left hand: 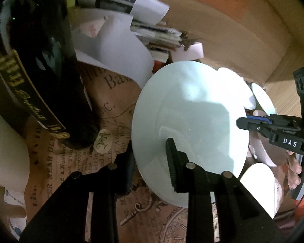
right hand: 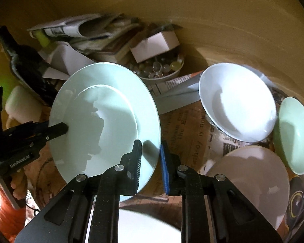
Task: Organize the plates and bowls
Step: 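Carry the mint green plate onto the white plate and open the left gripper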
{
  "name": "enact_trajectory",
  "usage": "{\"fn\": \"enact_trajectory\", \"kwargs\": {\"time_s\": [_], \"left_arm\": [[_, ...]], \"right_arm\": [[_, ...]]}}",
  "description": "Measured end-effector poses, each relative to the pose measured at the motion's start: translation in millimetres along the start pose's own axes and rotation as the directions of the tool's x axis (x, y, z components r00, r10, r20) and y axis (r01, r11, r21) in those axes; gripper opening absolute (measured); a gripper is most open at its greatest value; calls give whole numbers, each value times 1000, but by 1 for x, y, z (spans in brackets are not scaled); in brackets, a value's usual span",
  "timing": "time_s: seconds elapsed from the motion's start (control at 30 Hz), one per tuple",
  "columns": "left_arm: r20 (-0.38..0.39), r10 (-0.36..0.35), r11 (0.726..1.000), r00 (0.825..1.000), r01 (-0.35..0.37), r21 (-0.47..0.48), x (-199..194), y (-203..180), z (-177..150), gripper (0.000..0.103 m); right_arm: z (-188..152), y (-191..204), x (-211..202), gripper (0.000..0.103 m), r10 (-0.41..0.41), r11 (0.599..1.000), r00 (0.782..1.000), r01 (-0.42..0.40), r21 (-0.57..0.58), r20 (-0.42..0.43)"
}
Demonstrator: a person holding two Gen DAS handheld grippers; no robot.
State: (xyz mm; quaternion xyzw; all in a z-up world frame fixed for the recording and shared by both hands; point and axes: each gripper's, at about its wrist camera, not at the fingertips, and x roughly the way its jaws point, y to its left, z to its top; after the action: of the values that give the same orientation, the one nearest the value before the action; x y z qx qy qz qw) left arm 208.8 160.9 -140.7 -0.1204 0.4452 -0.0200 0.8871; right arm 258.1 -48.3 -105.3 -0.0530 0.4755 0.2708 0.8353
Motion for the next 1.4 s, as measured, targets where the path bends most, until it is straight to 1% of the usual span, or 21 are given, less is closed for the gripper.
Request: {"fn": "enact_trajectory", "kwargs": {"time_s": [0.17,0.27,0.37,0.6,0.9,1.1,1.4], "left_arm": [[30,-4,1000,1000,3,13,-21,-7,-7,29],[44,-10,1000,999,10,18,-33,-14,-12,29],[54,-13,1000,998,11,23,-40,-25,-15,29],[65,-33,998,997,29,53,-54,-44,-29,29],[69,-64,994,996,58,89,-63,-67,-49,29],[54,-69,991,996,63,119,-63,-83,-67,29],[29,-83,986,996,78,144,-58,-99,-87,29]], "right_arm": [[-14,-1,-28,17,14,1000,999,-15,9,46],[-23,6,-42,17,8,1000,997,-9,10,70],[-30,10,-49,17,7,1000,997,-8,15,82],[-51,3,-58,17,-5,999,994,1,38,106],[-85,-1,-75,17,-22,997,991,12,76,130],[-110,-7,-77,17,-27,993,992,13,116,119],[-137,-12,-83,17,-29,987,992,10,160,119]]}}
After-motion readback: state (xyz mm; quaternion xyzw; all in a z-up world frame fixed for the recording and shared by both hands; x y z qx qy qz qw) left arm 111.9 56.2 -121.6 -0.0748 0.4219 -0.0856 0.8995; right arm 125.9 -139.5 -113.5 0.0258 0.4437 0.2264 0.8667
